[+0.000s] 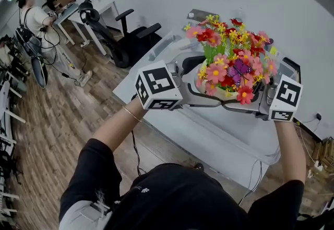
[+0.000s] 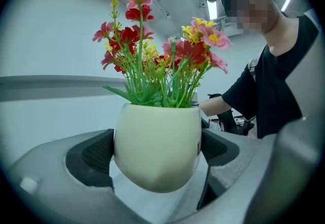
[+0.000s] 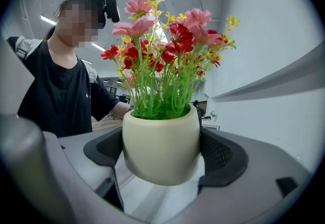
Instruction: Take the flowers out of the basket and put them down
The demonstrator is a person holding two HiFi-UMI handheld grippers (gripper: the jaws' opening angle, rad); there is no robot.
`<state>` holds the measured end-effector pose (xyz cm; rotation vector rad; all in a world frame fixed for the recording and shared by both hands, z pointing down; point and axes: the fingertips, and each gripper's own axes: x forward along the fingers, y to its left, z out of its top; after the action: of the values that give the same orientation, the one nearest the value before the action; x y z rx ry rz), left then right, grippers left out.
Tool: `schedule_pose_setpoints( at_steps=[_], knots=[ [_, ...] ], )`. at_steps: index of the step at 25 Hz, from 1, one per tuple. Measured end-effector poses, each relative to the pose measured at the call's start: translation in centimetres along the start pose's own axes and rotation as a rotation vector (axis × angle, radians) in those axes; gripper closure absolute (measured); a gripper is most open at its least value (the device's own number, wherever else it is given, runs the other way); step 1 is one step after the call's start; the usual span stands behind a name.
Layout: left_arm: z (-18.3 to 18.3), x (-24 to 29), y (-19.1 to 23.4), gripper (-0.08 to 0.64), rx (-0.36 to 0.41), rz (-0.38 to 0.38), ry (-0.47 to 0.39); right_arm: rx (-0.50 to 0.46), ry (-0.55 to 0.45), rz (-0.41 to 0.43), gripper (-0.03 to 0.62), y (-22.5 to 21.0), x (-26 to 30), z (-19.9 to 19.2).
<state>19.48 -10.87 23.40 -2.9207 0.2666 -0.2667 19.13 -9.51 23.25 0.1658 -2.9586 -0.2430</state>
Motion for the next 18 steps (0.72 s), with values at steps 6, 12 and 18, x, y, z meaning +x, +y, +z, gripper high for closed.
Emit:
schedule_pose_setpoints(
  at_steps=[6, 12, 18],
  knots=[
    [-0.3, 1.4, 0.8, 0.040, -0.015, 0.001, 0.005, 0.018, -0.021, 0.006, 0.133, -1.2, -1.0, -0.7],
    [-1.4, -3.0, -0.2, 0.040, -0.009, 0.005, -0.002, 0.007, -0.011, 0.008, 0.133, 0.9, 3.1, -0.3],
    [-0.9, -3.0, -0.4, 0.040, -0.019, 0.012, -0.005, 0.010, -0.001, 0.017, 0.133, 1.1, 2.9, 0.2]
  ],
)
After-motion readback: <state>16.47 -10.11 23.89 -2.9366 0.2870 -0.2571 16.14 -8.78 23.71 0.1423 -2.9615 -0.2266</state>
